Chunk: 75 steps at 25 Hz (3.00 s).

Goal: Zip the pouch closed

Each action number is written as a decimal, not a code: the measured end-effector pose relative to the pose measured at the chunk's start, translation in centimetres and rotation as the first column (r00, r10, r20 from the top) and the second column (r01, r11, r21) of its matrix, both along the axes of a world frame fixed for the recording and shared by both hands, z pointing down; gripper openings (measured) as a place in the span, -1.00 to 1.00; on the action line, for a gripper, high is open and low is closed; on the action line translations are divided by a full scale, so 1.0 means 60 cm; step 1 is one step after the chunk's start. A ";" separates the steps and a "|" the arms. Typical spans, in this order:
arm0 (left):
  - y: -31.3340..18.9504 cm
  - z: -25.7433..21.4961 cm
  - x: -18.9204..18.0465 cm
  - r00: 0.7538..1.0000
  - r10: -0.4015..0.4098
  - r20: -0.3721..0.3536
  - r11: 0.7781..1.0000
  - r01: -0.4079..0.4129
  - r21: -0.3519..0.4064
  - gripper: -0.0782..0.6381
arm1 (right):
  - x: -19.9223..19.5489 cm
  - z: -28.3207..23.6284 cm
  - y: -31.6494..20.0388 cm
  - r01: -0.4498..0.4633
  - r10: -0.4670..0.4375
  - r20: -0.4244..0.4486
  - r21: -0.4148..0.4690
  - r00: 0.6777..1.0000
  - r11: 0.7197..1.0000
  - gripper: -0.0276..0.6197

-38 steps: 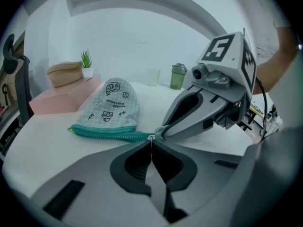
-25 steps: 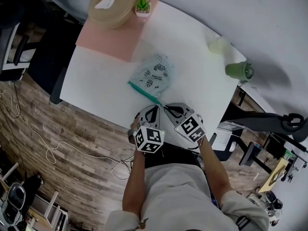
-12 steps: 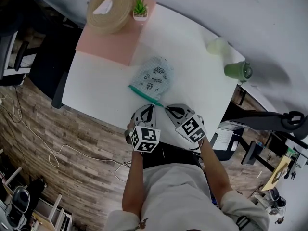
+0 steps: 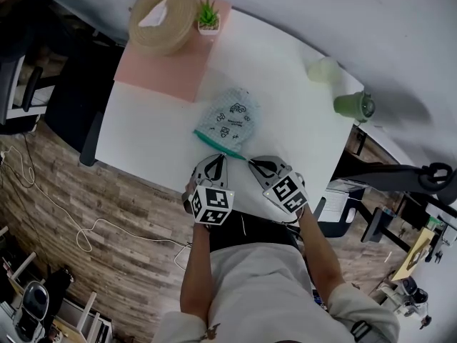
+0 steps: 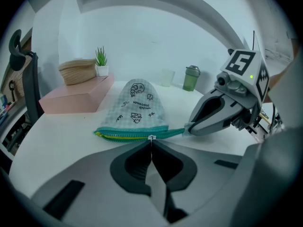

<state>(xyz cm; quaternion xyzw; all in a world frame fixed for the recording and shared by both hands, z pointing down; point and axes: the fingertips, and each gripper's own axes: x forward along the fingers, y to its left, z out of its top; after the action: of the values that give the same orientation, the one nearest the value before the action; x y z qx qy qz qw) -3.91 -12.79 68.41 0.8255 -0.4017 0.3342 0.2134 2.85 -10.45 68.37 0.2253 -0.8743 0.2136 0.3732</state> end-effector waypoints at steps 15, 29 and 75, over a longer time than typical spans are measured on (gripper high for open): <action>-0.025 0.001 -0.038 1.000 0.013 0.009 1.000 -0.013 -0.005 -0.79 | 0.004 0.004 -0.003 -0.053 0.053 -0.021 -0.015 0.998 0.998 -0.90; -0.056 0.002 -0.091 0.999 -0.030 0.023 1.000 0.030 -0.001 -0.79 | 0.006 0.006 -0.007 -0.088 0.087 -0.041 -0.019 0.995 0.996 -0.90; -0.039 -0.259 -0.143 0.971 -0.194 -0.140 0.900 0.233 0.368 -0.11 | -0.019 -0.269 -0.064 -0.314 0.244 0.210 0.437 0.947 0.843 -0.22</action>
<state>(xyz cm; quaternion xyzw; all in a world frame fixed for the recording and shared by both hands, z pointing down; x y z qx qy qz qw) -12.47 -15.15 52.87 0.8178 -0.5359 0.1826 0.1037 1.71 -14.31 52.22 0.4169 -0.8823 0.0660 0.2081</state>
